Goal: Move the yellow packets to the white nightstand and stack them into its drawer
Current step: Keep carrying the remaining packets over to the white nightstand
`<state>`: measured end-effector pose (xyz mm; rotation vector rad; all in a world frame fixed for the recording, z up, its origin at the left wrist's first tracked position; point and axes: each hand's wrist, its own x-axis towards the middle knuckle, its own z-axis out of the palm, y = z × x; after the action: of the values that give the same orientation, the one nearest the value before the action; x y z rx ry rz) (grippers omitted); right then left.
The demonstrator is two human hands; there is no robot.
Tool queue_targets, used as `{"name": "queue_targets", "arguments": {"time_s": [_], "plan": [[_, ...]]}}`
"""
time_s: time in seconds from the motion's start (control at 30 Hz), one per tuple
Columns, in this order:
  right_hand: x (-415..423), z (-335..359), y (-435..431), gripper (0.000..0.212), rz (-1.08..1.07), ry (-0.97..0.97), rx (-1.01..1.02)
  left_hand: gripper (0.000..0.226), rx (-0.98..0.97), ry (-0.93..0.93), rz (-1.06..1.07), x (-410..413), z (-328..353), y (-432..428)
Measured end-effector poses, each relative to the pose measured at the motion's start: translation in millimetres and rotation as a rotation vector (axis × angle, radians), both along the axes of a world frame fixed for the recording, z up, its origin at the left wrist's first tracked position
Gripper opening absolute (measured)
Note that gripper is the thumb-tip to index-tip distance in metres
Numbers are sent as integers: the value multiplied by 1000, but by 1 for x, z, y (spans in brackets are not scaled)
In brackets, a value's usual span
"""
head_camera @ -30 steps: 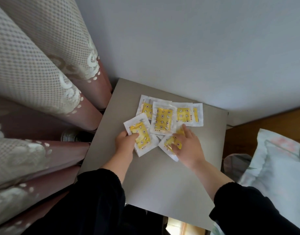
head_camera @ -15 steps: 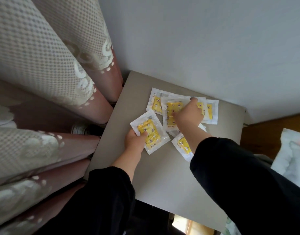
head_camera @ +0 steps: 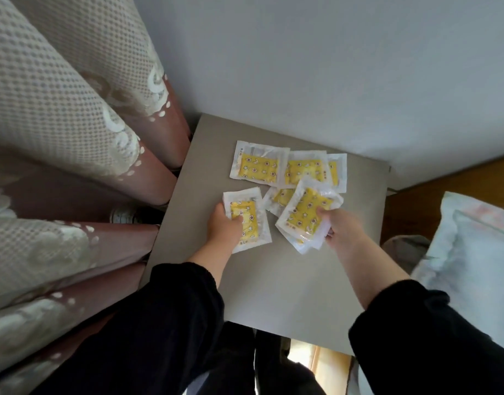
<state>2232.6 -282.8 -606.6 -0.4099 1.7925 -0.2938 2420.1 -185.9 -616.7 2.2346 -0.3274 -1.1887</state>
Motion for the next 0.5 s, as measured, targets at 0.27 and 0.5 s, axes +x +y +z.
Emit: {"name": "queue_targets", "arguments": {"time_s": [0.27, 0.5], "plan": [[4, -16, 25, 27, -94, 163, 7, 22, 25, -121, -207, -6, 10, 1], [23, -17, 23, 68, -99, 129, 28, 14, -51, -86, -203, -8, 9, 11]]}}
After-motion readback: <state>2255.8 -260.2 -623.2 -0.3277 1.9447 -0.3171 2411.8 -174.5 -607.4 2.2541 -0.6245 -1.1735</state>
